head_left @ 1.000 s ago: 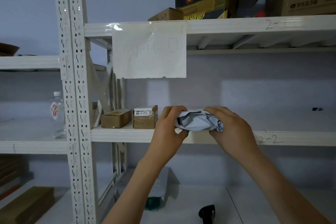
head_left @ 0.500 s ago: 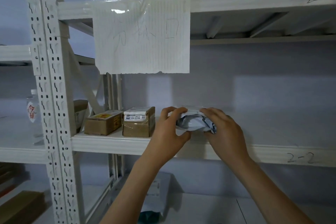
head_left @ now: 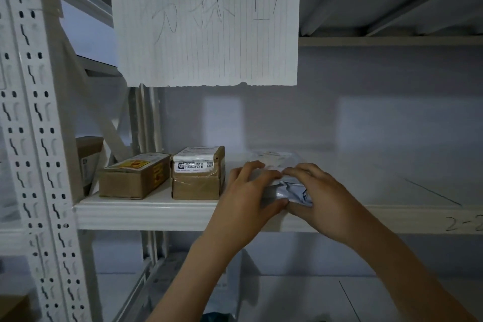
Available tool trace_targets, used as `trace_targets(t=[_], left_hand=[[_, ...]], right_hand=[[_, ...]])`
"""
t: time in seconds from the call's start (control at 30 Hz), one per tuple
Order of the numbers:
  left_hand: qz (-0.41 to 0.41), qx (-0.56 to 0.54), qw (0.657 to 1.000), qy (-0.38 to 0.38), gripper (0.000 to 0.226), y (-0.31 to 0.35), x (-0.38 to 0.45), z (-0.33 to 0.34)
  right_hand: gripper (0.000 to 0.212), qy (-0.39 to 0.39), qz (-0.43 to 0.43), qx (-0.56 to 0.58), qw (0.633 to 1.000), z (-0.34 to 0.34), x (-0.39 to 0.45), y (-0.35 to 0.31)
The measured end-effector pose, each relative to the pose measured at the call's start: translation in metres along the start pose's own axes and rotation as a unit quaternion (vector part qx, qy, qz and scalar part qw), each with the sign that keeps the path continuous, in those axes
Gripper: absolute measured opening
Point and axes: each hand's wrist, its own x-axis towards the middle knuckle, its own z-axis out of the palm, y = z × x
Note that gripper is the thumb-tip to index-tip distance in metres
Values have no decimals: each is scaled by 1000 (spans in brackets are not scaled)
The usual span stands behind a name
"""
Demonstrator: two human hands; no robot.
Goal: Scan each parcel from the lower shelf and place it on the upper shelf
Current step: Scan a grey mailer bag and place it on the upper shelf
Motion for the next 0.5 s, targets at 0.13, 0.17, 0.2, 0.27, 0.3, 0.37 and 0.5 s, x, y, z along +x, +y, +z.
trace_targets(t=[0.13,0.17,0.2,0.27,0.3,0.37,0.5], left_hand=[[8,11,1000,-1,55,-11,2,7],[11,17,1000,2,56,-13,2,9],[11,16,1000,6,57,-14,2,11],[8,-1,1000,17,57,-16,2,13],[8,-7,1000,22,56,-16,2,14],[4,-15,1000,23,56,-17,2,16],[-1,-24,1000,20,56,-18,4,20]], right_hand=[[65,-17,-4,47,999,3,4,3],[64,-13,-4,54,998,4,3,3],[64,-6,-7,56,998,5,2,3],[62,6,-10,51,999,8,-1,1],[61,15,-10,48,999,9,-2,-1],[60,33,-6,38,999,11,-3,-3],[61,52,-7,24,998,11,-5,-4]])
